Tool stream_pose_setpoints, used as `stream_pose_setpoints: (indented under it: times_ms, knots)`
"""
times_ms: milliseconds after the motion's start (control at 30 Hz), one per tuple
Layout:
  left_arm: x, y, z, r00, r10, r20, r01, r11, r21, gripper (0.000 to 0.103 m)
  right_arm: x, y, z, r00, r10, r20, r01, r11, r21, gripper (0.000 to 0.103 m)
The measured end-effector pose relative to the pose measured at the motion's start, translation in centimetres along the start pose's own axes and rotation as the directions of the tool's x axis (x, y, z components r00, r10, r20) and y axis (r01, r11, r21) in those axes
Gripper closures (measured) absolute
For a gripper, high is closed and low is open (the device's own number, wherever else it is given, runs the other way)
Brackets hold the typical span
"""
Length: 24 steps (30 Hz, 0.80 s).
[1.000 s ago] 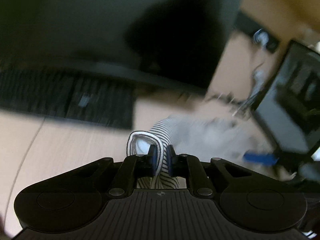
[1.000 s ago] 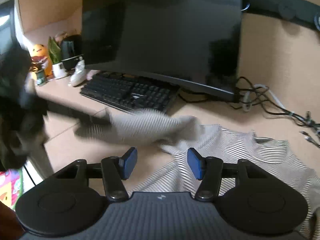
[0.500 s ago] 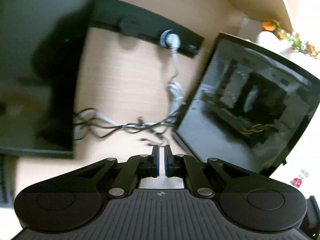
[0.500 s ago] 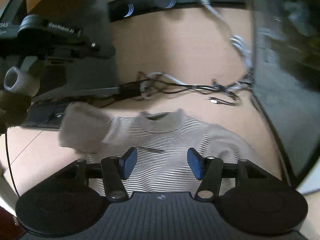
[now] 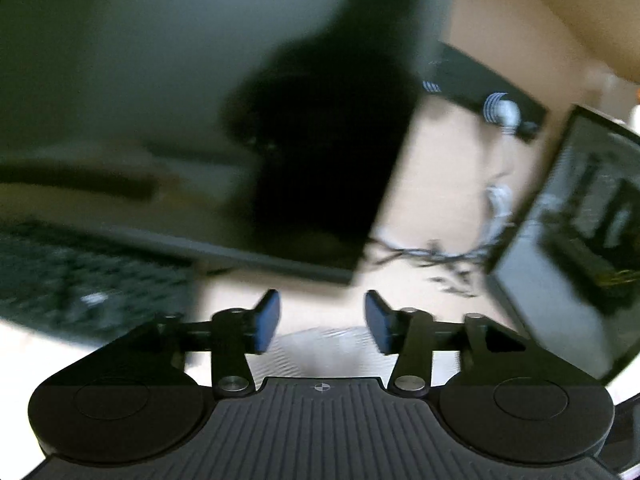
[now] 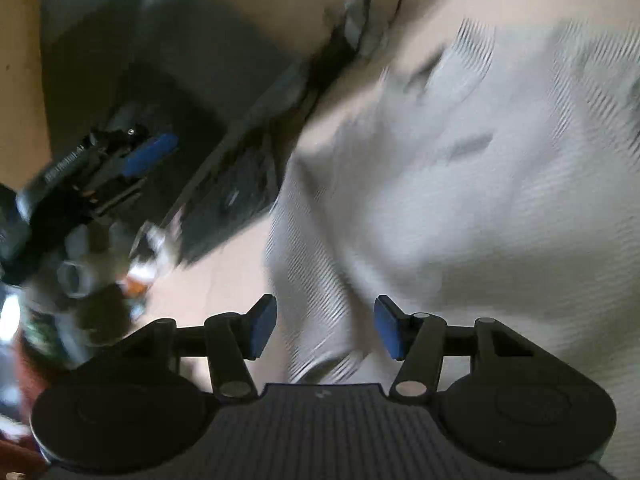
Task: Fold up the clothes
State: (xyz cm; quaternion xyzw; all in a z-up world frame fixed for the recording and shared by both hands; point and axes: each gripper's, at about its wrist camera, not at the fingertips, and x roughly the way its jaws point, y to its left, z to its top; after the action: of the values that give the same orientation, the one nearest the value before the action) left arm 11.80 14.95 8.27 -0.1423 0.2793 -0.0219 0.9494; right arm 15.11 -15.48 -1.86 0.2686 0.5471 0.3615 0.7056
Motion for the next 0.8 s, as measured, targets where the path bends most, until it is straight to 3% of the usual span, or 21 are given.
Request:
stream_pose_setpoints:
  times_ms: [133,267,400,533,667,800]
  knots:
    - [-1.2,3.5,-2.0,0.997,0.071,-0.022,-0.072,0.995,-0.07,0.036,3.1,0.1,-1.0,0.99,-0.022,-0.138,0.03,0.998,0.054,0.048]
    - [-1.6,5.6,-3.5,0.993,0.105,-0.057,-0.112,0.987,-0.118,0.031,5.1,0.5,-1.5,0.986,-0.083,-0.142,0.089,0.995,0.041,0.057]
    - [-1.8,5.5,-4.5,0.993,0.094,-0.075,-0.1,0.991,-0.085,0.019,6.0,3.1,-0.7,0.987,-0.158,0.011,0.157,0.976,-0.154,0.083]
    - [-1.1,4.1,-5.2,0.993,0.066,-0.093,-0.067,0.998,-0.005,0.008,4.4,5.1,1.5,0.976,-0.154,0.155,0.194,0.938,-0.287,0.091]
    - [0.0,2.5,-5.9,0.993,0.018,-0.12,-0.01,0.997,0.072,0.007,0.1,5.7,4.2,0.936,-0.158,0.314,0.264,0.906,-0.331,0.093]
    - [2.3,-0.1,-6.6,0.987,-0.019,-0.161,0.047,0.984,0.175,0.004,-3.8,6.6,8.1,0.881,-0.181,0.437,0.342,0.882,-0.324,0.094]
